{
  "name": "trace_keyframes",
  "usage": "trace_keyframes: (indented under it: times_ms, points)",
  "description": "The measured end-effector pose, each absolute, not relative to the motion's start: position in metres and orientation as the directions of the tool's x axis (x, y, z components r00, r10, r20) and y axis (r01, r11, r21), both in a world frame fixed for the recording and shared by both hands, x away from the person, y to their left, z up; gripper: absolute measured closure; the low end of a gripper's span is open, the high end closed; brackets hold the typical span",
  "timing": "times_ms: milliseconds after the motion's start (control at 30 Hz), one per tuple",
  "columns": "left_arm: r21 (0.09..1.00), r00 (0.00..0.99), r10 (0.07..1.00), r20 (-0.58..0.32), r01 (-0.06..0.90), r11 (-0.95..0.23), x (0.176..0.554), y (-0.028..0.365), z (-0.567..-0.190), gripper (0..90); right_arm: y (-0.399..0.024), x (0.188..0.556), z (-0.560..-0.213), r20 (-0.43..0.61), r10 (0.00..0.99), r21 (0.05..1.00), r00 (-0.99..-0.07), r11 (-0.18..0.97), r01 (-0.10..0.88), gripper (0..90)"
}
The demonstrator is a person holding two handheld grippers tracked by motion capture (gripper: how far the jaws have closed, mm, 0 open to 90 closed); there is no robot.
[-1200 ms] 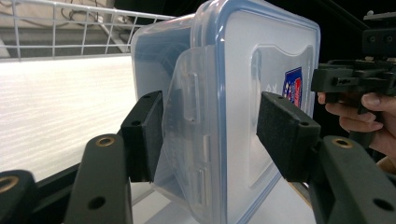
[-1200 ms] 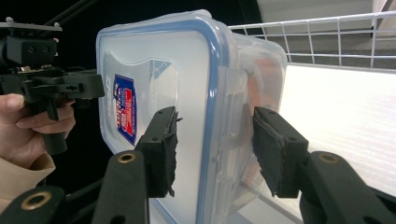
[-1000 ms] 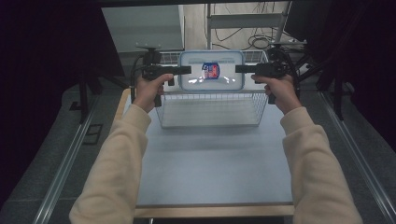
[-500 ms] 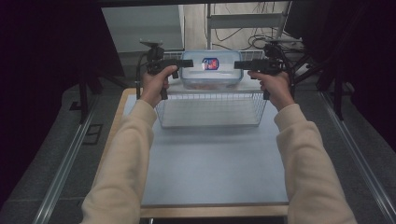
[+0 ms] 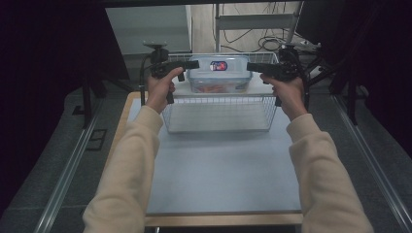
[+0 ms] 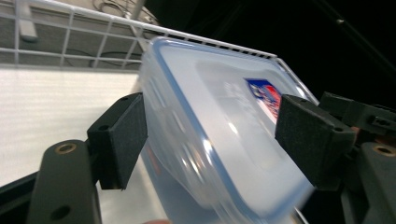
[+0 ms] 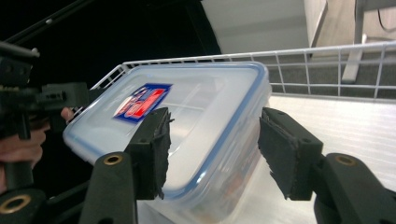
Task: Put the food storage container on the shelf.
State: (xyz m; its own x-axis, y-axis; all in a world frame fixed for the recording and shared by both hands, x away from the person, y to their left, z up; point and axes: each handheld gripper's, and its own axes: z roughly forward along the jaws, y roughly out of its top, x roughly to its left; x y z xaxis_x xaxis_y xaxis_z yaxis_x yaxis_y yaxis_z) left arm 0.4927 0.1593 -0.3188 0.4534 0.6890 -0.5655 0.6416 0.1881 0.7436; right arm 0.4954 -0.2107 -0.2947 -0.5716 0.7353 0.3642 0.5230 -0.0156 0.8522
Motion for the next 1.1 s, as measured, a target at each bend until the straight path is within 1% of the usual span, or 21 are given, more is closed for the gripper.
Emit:
trace_keyframes:
  times_ms: [167,367,467,533,633,700,800,1000,1100]
  points:
    - [0.779,0.501,0.691,-0.521,0.610,0.145,0.464,0.164,-0.316,25.1,-0.220,0.473,-0.295,0.310,0.715,0.872,-0.626,0.049,0.487,40.2]
    - [0.829,0.567,0.671,-0.477,0.545,0.128,0.419,0.172,-0.321,23.3,-0.228,0.441,-0.310,0.252,0.683,0.890,-0.686,0.115,0.441,36.5]
    - [0.848,0.594,0.675,-0.438,0.523,0.091,0.394,0.173,-0.330,23.2,-0.230,0.423,-0.320,0.237,0.657,0.895,-0.716,0.139,0.425,34.0]
    - [0.856,0.609,0.674,-0.417,0.513,0.066,0.378,0.171,-0.339,23.1,-0.231,0.410,-0.327,0.234,0.642,0.896,-0.730,0.148,0.418,33.0]
    - [0.855,0.629,0.656,-0.417,0.517,0.049,0.354,0.169,-0.357,22.8,-0.236,0.392,-0.342,0.235,0.616,0.900,-0.752,0.154,0.407,32.0]
    - [0.859,0.646,0.650,-0.401,0.511,0.023,0.339,0.166,-0.370,22.5,-0.239,0.382,-0.352,0.236,0.605,0.902,-0.760,0.156,0.404,31.8]
    - [0.861,0.665,0.630,-0.400,0.509,0.009,0.320,0.163,-0.391,22.3,-0.247,0.369,-0.370,0.253,0.591,0.898,-0.766,0.152,0.414,30.8]
    - [0.866,0.681,0.664,-0.310,0.491,-0.099,0.292,0.155,-0.428,21.7,-0.257,0.346,-0.406,0.278,0.580,0.878,-0.765,0.169,0.447,29.0]
    - [0.848,0.675,0.670,-0.308,0.514,-0.128,0.283,0.151,-0.448,21.3,-0.258,0.335,-0.424,0.287,0.579,0.866,-0.763,0.183,0.465,28.5]
